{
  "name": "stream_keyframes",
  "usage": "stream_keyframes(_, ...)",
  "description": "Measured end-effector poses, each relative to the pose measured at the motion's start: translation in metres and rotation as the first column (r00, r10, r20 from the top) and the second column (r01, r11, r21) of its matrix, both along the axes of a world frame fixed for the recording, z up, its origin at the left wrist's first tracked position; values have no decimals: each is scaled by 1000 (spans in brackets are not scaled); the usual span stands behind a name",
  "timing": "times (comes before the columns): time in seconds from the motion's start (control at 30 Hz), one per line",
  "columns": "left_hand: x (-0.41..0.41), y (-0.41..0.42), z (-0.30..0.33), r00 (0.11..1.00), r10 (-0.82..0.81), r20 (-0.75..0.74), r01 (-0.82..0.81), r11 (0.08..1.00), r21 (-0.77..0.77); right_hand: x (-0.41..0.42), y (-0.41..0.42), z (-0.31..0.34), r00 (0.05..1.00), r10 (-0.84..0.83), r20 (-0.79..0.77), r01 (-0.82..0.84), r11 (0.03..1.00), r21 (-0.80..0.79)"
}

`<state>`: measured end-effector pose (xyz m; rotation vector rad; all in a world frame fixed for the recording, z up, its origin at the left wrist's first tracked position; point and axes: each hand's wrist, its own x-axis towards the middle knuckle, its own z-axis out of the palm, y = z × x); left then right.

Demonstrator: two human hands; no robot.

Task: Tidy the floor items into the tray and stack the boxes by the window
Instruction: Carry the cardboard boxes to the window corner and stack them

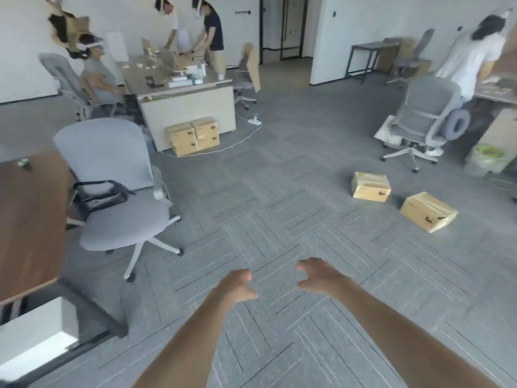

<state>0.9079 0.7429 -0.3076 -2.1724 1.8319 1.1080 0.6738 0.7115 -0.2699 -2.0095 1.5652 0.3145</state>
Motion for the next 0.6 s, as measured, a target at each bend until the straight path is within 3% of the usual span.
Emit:
stream_keyframes(0.23, -195, -159, 15, 968, -243, -57, 240, 970, -45, -200, -110, 0, 931, -365, 23, 365, 931, -22)
stream_keyframes(0.6, -325, -394, -7, 893, -449, -39, 449, 893, -13, -332, -281, -31, 836, -548, 4, 548, 836, 31)
